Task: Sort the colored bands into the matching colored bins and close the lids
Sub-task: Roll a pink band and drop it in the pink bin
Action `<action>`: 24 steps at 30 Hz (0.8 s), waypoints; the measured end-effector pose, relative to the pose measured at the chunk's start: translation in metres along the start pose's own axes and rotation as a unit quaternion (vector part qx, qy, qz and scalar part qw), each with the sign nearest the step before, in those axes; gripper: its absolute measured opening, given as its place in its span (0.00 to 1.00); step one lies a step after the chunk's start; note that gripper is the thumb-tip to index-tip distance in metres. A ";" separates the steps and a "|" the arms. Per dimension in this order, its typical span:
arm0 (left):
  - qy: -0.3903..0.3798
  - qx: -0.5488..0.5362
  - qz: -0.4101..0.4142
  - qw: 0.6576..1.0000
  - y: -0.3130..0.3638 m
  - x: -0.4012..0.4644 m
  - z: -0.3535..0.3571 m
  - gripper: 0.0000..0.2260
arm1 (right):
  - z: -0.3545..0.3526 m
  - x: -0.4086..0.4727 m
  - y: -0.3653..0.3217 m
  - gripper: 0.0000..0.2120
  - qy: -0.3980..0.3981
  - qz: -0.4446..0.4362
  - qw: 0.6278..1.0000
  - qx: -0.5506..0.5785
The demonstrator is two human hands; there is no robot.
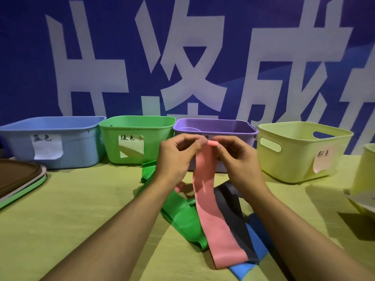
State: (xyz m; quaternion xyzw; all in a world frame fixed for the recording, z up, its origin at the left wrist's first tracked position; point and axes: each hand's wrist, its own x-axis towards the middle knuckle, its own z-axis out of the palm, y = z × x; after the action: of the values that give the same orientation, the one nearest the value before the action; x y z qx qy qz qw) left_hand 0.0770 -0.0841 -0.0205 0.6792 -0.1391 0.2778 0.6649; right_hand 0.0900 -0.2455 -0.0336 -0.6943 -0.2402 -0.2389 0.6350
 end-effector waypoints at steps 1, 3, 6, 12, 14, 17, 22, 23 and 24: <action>0.003 -0.001 0.005 1.000 0.001 0.000 0.000 0.05 | 0.000 -0.001 0.000 0.07 -0.003 0.005 1.000 0.004; 0.006 0.000 0.011 1.000 0.003 -0.002 -0.001 0.06 | 0.000 -0.003 -0.001 0.08 -0.012 0.030 0.999 0.026; 0.006 0.006 0.017 1.000 0.005 -0.004 -0.002 0.06 | 0.001 -0.006 -0.005 0.09 -0.024 0.064 0.995 0.067; 0.002 -0.013 0.023 1.000 0.009 -0.007 0.002 0.06 | 0.005 -0.008 -0.012 0.13 -0.024 0.080 0.993 0.088; -0.005 -0.017 0.019 1.000 0.008 -0.007 0.002 0.06 | 0.006 -0.008 -0.010 0.10 -0.016 0.073 0.994 0.077; -0.014 -0.011 0.018 1.000 0.006 -0.008 0.003 0.07 | 0.004 -0.007 -0.007 0.05 -0.008 0.064 0.996 0.068; -0.030 -0.013 0.022 0.999 0.003 -0.008 0.001 0.09 | 0.000 -0.008 -0.005 0.06 -0.005 0.040 0.997 0.066; -0.033 -0.017 0.020 0.999 0.003 -0.008 0.001 0.10 | 0.000 -0.008 -0.004 0.06 -0.006 0.039 0.997 0.070; -0.036 -0.025 0.015 0.999 0.003 -0.008 0.002 0.10 | 0.000 -0.007 -0.003 0.06 -0.007 0.039 0.996 0.073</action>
State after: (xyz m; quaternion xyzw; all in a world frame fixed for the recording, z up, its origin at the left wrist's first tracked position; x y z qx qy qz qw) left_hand 0.0694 -0.0873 -0.0227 0.6701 -0.1797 0.2597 0.6718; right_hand 0.0823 -0.2453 -0.0359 -0.6564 -0.2343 -0.1903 0.6914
